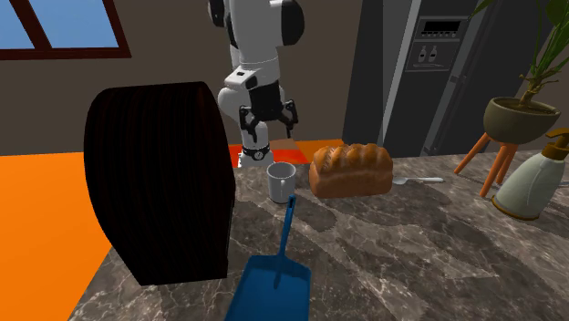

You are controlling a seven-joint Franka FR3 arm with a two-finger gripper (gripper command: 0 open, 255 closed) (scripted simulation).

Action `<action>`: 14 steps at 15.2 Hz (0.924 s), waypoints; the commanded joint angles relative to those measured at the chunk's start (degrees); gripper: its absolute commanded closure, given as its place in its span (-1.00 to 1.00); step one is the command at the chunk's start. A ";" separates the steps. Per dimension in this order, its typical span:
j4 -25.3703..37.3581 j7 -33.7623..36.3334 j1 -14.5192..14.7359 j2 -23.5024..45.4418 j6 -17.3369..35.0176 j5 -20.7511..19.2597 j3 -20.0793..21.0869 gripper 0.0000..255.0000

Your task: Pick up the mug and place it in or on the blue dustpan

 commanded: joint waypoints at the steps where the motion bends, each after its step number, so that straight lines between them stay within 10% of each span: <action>1: -3.63 0.16 -0.72 0.73 4.85 -0.62 0.02 -1.00; 14: -13.22 0.46 -1.59 6.80 21.23 -1.12 0.27 -1.00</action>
